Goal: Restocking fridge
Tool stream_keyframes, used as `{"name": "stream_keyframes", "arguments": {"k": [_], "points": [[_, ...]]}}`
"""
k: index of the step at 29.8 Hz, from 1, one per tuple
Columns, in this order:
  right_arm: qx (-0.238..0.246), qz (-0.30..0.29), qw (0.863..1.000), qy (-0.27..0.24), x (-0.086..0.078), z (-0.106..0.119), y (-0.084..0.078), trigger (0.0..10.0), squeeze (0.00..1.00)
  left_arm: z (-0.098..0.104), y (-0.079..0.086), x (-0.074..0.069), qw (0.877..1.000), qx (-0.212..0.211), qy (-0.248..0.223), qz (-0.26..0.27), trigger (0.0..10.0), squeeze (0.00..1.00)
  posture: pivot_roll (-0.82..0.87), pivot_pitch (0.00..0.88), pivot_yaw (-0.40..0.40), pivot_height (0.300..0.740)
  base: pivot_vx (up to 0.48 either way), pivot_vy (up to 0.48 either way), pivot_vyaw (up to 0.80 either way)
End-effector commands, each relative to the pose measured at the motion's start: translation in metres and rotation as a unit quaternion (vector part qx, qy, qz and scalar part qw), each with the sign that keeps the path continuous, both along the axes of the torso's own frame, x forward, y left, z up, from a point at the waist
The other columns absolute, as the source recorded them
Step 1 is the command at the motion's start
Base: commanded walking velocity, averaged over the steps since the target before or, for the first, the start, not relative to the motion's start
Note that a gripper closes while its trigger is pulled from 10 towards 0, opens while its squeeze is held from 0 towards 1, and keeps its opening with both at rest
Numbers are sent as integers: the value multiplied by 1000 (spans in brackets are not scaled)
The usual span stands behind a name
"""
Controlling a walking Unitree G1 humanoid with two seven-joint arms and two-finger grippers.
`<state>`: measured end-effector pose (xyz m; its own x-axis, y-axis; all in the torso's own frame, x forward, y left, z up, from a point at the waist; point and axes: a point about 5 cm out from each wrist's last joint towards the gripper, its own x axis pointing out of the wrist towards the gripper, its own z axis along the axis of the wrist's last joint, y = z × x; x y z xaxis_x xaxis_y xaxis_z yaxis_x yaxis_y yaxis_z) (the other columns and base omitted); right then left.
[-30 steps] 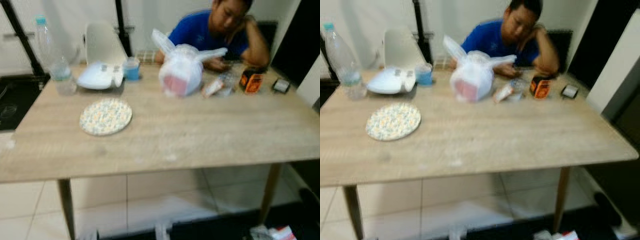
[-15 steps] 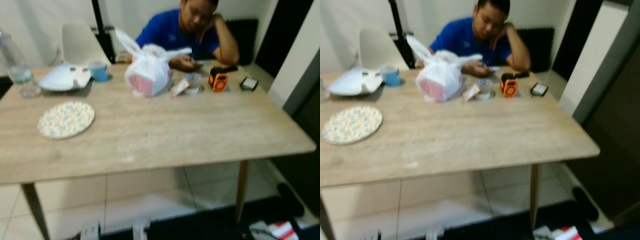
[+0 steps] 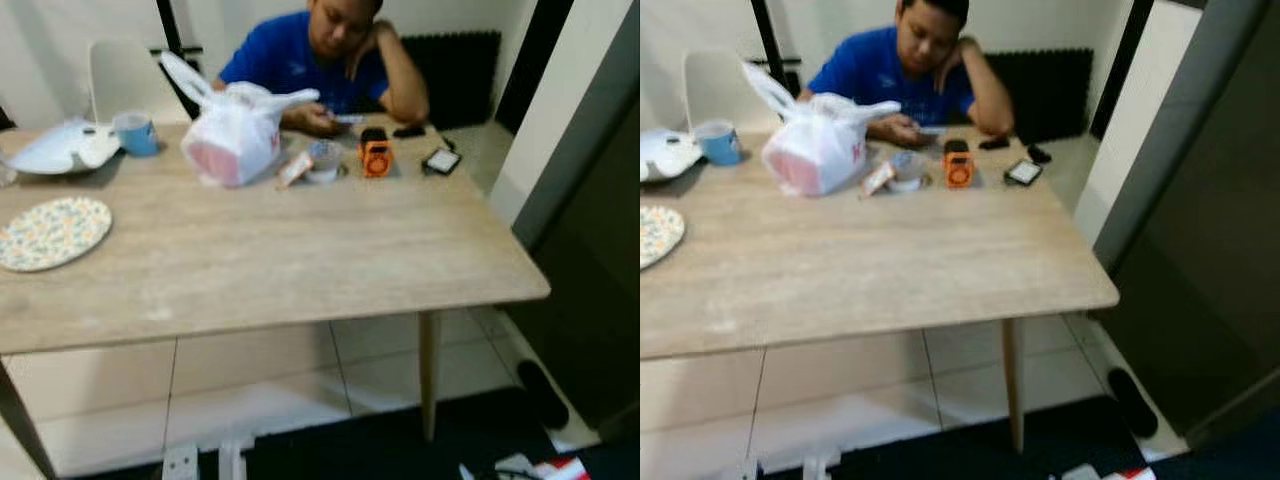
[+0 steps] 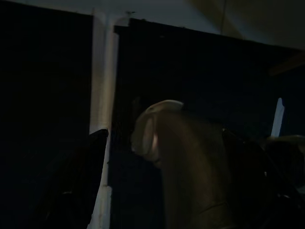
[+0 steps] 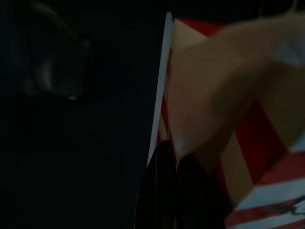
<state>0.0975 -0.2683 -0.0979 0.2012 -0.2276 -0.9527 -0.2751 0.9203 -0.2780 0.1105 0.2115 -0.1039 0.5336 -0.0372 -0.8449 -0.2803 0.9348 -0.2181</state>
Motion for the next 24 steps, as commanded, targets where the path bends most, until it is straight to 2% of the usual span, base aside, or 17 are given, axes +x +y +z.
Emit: {"name": "stream_keyframes", "arguments": {"k": [1, 10, 24], "points": [[-2, -1, 1000, -5, 2, 1, -1, 10000, 0, -1, 3, -5, 1000, 1, 8, 7, 10000, 0, -38, 0, 10, 740, 0, -435, 0], [-6, 6, 1000, -5, 6, 2, 0, 10000, 0, 1, 11, -4, 1000, 8, 7, 10, 10000, 0, -34, 0, 11, 740, 0, -433, -742], [-9, 0, 1000, -2, 3, 2, -4, 10000, 0, 0, 6, -4, 1000, 2, 6, 14, 10000, 0, -39, 0, 11, 740, 0, -434, 0]]}}
